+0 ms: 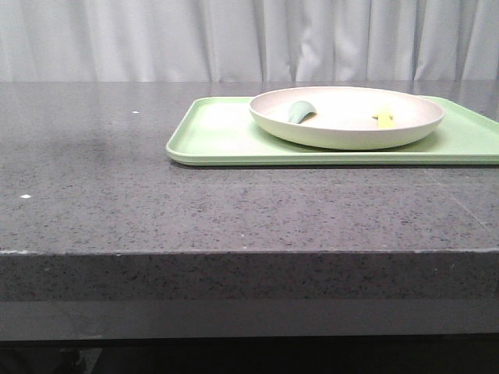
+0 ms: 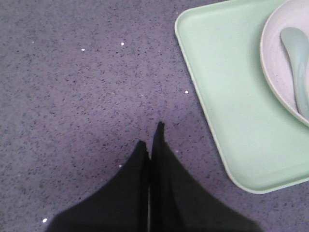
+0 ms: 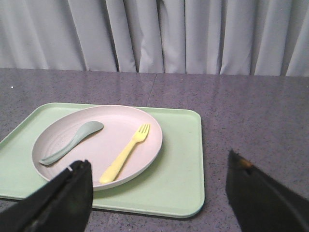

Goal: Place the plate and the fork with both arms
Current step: 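Withdraw the left gripper away from the tray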

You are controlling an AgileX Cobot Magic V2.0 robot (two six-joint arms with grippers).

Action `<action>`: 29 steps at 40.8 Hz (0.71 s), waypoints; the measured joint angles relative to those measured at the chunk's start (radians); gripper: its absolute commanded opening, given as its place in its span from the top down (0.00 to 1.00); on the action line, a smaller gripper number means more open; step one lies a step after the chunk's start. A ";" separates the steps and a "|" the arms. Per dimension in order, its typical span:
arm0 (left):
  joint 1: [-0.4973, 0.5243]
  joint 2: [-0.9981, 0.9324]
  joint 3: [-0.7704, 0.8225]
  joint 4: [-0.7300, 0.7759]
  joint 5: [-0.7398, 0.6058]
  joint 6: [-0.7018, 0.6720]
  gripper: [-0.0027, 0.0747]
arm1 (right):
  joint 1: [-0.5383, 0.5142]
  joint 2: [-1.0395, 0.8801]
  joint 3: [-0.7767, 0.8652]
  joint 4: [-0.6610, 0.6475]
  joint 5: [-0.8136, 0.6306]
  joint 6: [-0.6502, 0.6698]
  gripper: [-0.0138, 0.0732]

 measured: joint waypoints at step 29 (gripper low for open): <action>0.015 -0.938 1.000 0.009 -0.587 0.000 0.99 | 0.000 0.000 0.000 0.000 0.008 0.000 0.16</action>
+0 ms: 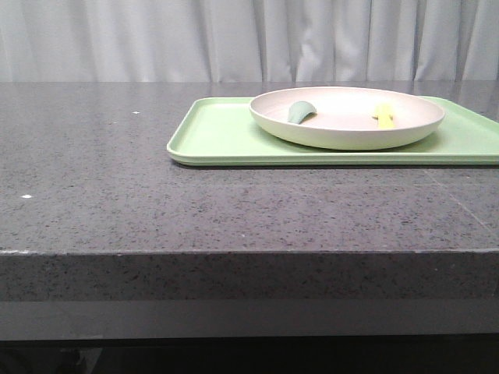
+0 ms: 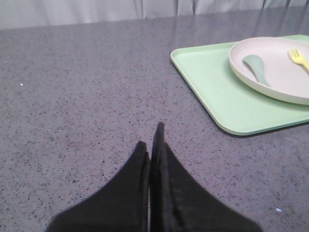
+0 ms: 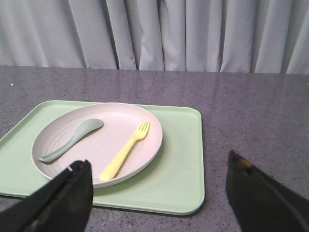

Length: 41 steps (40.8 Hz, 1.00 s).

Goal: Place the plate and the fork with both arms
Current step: 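Withdraw the left gripper away from the tray, then lower the right gripper onto the yellow fork on the plate and grasp it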

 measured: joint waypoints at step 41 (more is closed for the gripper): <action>0.002 -0.305 0.027 -0.002 -0.002 0.000 0.99 | 0.066 0.775 -0.551 0.074 0.278 0.000 0.21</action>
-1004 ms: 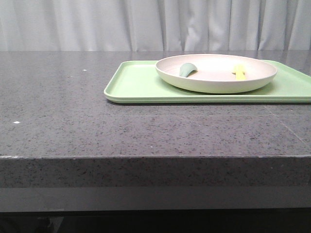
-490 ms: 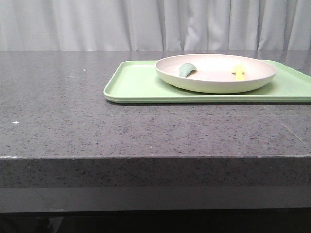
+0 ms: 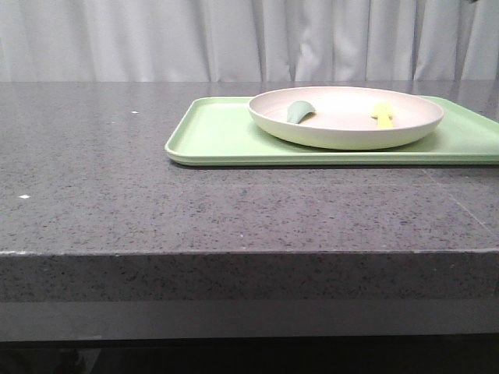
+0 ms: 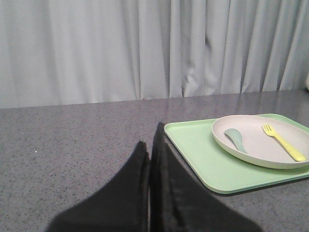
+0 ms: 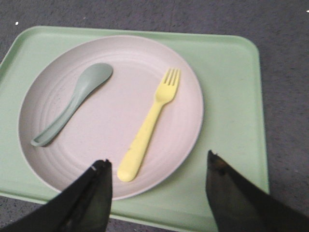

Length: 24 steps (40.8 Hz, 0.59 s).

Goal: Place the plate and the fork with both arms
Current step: 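Lower the right gripper onto the yellow fork on the plate and grasp it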

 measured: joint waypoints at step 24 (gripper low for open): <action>0.000 0.000 0.000 0.000 0.000 0.000 0.99 | 0.057 0.491 -0.412 0.064 0.219 0.106 0.16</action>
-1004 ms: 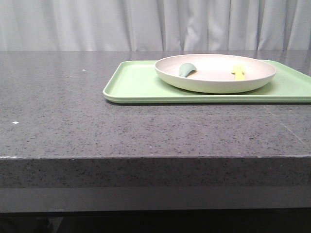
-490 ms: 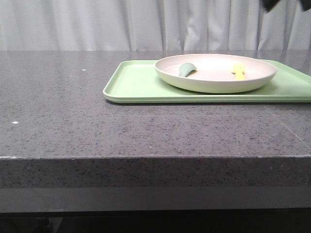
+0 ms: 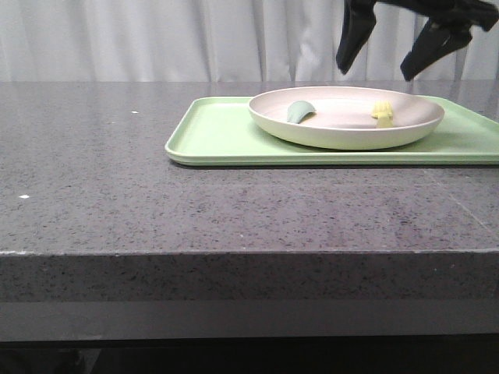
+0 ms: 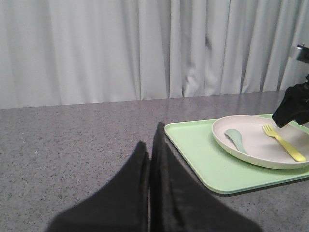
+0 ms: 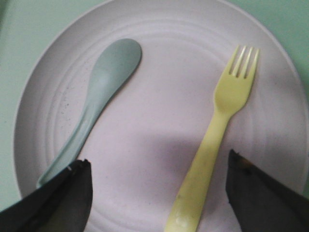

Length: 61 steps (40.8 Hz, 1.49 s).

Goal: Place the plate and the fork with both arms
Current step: 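Lower the right gripper onto the yellow fork on the plate and grasp it, then lift the yellow fork out of the plate with the right gripper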

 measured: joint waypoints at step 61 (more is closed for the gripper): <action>0.000 0.000 0.000 0.000 0.000 0.000 0.99 | -0.021 0.127 -0.065 -0.022 0.069 0.029 0.80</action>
